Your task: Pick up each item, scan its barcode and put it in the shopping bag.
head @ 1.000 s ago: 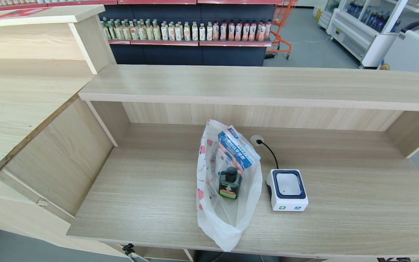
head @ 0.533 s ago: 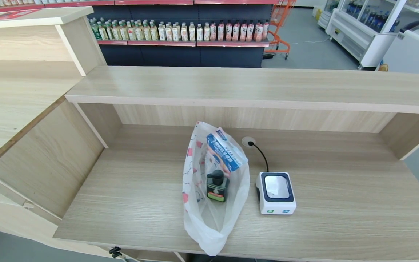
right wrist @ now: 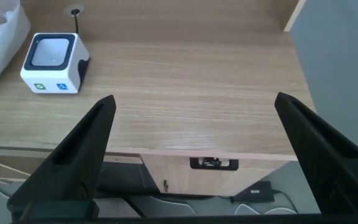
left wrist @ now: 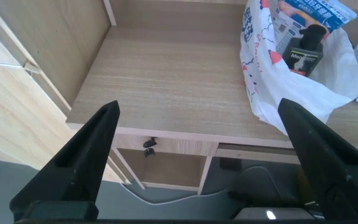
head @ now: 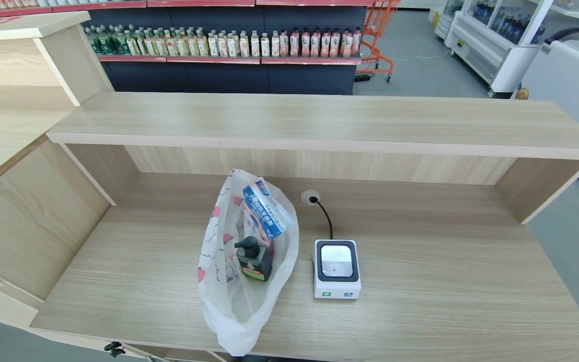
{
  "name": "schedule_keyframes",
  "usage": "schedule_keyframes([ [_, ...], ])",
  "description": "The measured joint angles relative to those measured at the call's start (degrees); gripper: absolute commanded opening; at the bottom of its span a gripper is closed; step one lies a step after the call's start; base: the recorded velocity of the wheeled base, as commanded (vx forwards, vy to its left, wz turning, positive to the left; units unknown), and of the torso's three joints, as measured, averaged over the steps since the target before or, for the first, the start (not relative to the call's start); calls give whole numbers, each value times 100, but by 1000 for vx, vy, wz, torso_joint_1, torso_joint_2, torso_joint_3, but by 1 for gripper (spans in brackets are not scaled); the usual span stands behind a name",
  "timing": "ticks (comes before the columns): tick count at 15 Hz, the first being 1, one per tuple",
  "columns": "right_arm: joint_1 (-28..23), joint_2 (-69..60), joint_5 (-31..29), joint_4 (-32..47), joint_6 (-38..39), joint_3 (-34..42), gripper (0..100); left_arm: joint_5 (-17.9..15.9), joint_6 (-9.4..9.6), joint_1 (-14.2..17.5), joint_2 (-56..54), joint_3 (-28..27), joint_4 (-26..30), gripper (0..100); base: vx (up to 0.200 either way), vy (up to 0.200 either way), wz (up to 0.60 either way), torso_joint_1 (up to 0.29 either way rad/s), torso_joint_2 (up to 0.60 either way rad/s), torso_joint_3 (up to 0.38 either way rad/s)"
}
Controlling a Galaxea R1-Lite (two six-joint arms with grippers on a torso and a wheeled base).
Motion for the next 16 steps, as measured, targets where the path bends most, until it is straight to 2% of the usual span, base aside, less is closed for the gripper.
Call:
schedule_keyframes([
  [1,-4,0,0,0,1,0,100,-4,5,2,0,0,-2,100,0,0,0,0,0,0],
  [3,-12,0,0,2,-2,0,100,-4,22,-2,20,0,5,100,200,0,0,-2,5,0],
  [6,-15,0,0,5,1,0,100,2,16,-7,7,0,2,100,0,0,0,0,0,0],
  [7,-12,2,0,2,17,0,0,2,16,-2,5,0,0,100,0,0,0,0,0,0],
  [16,-6,5,-6,10,182,0,0,2,16,0,0,0,2,100,0,0,0,0,0,0],
])
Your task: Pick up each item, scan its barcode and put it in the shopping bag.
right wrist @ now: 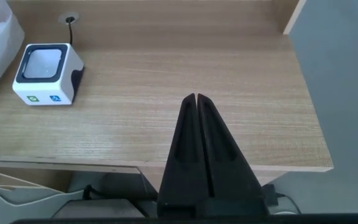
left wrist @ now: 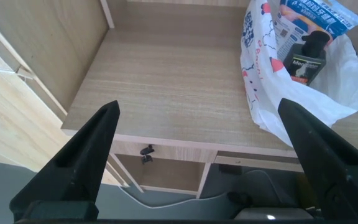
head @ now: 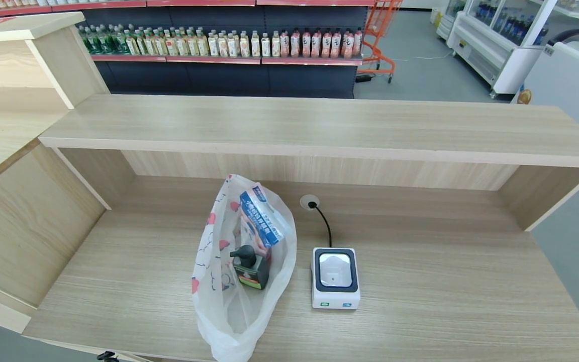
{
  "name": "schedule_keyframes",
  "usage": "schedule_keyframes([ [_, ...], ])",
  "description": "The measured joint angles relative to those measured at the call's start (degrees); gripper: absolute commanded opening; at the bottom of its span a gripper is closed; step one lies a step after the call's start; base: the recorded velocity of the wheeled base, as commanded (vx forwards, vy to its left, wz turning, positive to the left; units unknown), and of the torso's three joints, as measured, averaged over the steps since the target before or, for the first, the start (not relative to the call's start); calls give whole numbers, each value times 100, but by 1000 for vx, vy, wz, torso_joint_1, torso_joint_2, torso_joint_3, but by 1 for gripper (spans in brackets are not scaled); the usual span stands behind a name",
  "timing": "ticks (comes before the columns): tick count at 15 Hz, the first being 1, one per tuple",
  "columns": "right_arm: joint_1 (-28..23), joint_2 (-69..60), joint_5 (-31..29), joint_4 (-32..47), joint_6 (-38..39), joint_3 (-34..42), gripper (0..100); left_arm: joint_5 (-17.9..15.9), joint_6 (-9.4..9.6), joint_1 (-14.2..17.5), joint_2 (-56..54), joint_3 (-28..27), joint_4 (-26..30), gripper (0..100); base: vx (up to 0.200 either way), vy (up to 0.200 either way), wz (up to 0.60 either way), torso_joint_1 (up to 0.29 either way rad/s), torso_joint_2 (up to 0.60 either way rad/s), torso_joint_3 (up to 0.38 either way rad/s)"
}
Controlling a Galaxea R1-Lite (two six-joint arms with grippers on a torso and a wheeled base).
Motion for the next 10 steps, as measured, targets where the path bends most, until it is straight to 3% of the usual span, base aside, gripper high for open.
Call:
schedule_keyframes([
  [10,-2,2,-2,1,11,0,0,0,0,0,0,0,-2,100,0,0,0,0,0,0],
])
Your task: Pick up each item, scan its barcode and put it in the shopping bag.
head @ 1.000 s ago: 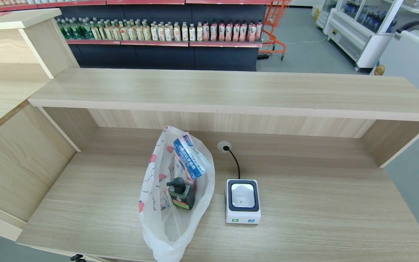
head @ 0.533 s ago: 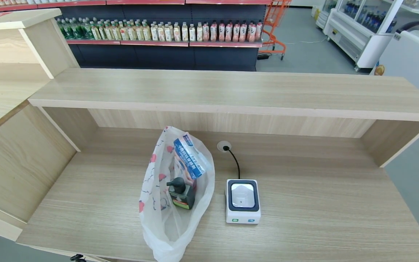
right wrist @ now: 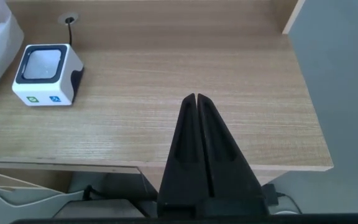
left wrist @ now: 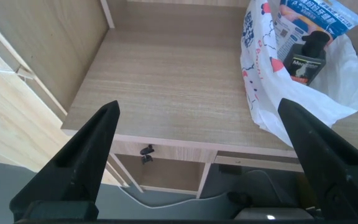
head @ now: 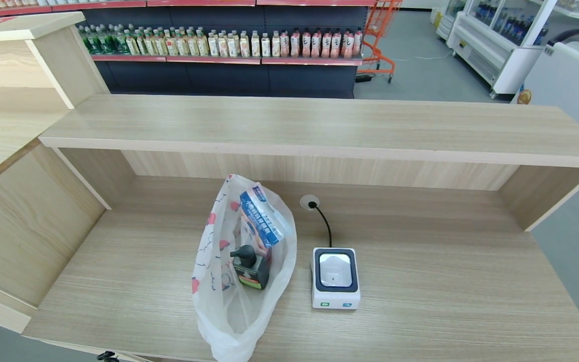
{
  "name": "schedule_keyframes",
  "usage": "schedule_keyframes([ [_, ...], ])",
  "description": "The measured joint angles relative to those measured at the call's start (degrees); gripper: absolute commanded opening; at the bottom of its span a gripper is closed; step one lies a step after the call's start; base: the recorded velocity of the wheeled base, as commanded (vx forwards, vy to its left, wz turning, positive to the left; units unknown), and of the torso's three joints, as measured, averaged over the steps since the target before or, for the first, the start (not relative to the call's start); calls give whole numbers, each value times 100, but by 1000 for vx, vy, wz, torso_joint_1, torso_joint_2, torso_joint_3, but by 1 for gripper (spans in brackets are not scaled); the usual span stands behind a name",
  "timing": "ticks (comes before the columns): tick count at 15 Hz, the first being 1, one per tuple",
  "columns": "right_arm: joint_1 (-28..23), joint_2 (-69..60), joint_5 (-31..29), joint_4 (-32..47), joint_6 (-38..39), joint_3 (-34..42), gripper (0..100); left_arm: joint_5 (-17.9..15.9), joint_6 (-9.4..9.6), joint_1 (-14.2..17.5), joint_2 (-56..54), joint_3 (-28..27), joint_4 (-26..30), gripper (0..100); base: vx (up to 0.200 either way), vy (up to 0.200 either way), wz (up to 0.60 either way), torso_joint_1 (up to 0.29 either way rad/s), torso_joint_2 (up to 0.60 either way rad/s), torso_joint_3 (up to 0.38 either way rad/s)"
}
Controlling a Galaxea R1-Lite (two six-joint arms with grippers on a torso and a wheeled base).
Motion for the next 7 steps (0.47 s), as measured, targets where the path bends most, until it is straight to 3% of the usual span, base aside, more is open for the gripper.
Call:
schedule_keyframes([
  [7,0,0,0,0,-6,0,0,-2,0,0,0,0,2,100,0,0,0,0,0,0],
])
